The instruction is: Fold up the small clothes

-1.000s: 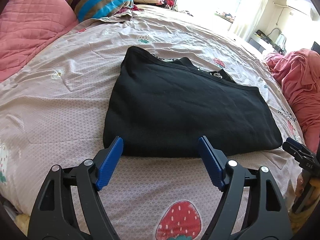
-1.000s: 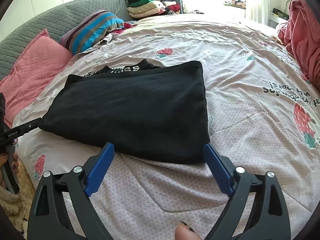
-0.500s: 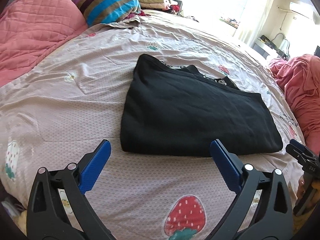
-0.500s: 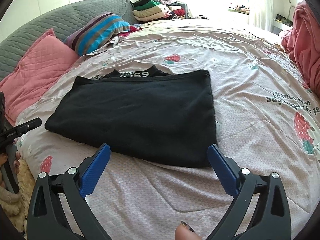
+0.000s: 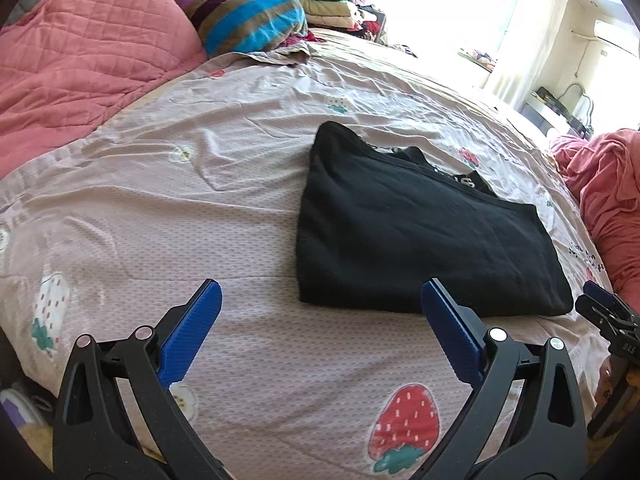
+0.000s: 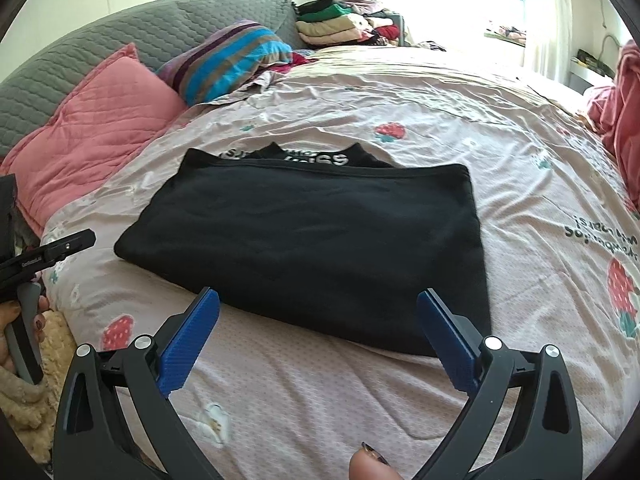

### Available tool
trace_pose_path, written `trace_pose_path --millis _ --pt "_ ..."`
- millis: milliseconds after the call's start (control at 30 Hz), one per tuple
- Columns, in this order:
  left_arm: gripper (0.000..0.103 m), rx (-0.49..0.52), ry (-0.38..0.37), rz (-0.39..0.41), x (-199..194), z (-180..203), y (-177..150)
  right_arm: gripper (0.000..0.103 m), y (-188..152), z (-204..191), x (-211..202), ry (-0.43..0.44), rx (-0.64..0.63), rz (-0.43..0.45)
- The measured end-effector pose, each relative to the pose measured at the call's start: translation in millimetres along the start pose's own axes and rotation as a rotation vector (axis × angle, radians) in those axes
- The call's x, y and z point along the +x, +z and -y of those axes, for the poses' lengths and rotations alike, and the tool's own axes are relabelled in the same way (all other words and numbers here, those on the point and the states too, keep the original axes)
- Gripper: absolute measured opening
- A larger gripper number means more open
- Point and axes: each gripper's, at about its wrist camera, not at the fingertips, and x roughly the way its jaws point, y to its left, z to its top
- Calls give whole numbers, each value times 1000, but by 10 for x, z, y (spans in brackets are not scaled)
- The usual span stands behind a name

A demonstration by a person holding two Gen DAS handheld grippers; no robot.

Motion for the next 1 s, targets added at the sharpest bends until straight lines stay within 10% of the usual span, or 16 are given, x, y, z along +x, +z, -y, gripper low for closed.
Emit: trace_pose_path --millis 1000 --pt "93 -63 58 19 30 -434 204 98 194 -1081 403 122 -203 -13"
